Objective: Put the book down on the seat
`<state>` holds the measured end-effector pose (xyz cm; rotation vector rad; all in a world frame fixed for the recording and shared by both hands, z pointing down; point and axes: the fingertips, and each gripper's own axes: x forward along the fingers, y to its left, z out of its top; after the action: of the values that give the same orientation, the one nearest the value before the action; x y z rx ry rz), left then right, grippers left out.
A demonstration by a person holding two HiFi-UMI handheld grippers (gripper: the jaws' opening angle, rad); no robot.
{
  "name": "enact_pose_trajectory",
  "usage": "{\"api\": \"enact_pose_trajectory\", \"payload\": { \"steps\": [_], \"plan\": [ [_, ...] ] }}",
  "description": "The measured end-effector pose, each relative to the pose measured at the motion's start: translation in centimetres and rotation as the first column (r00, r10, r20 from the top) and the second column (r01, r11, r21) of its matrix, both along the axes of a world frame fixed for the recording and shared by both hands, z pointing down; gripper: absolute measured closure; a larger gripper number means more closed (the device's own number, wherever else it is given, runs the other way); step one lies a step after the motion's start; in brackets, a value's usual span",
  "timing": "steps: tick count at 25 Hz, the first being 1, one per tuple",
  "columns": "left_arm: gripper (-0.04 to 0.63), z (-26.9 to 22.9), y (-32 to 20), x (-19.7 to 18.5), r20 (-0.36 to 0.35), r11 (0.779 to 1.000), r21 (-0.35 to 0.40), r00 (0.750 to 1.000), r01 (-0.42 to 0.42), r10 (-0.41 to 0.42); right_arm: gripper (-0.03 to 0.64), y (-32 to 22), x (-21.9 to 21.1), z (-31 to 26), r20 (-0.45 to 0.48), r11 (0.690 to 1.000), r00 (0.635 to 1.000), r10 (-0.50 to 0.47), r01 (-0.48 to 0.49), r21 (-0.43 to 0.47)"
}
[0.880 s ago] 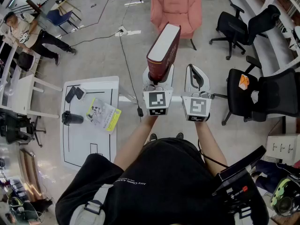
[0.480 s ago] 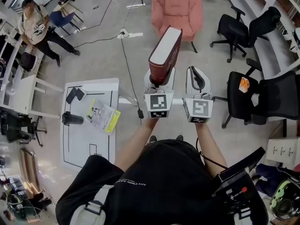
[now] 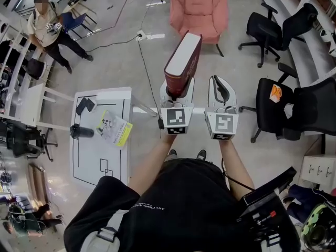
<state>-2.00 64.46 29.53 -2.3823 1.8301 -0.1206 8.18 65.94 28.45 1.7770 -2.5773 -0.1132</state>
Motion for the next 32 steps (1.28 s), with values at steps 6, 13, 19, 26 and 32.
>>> {"api": "enact_pose_trajectory", "payload": {
  "steps": [6, 13, 19, 26, 32],
  "plan": [
    [0.362, 1.6, 1.0, 1.2, 0.001, 0.998, -0.018, 0.998, -0.055, 0.055, 0.598, -0.2, 0.9, 2.5, -0.007, 0.999, 1.000, 0.012, -0.012, -0.030],
    [0.362, 1.9, -1.7, 0.0, -0.052, 0.995, -0.005, 0.994, -0.101, 0.100, 0.601, -2.5, -0.6, 1.9, -0.054, 0.999, 0.998, 0.040, -0.040, -0.010],
    [0.362, 1.7, -4.9, -3.4, -0.097, 0.993, -0.005, 0.988, -0.121, 0.120, 0.606, -4.8, -3.7, 1.0, -0.110, 0.998, 0.992, 0.055, -0.054, 0.014],
    [0.362, 5.0, -5.3, -5.3, -0.118, 0.985, -0.074, 0.982, -0.158, 0.148, 0.606, -5.5, -6.6, 2.9, -0.141, 0.997, 0.988, 0.065, -0.069, -0.026],
    [0.362, 6.3, -7.2, -4.4, -0.111, 0.981, -0.101, 0.981, -0.168, 0.157, 0.606, -7.5, -6.6, 4.5, -0.141, 0.997, 0.989, 0.035, -0.044, -0.061]
  ]
}}
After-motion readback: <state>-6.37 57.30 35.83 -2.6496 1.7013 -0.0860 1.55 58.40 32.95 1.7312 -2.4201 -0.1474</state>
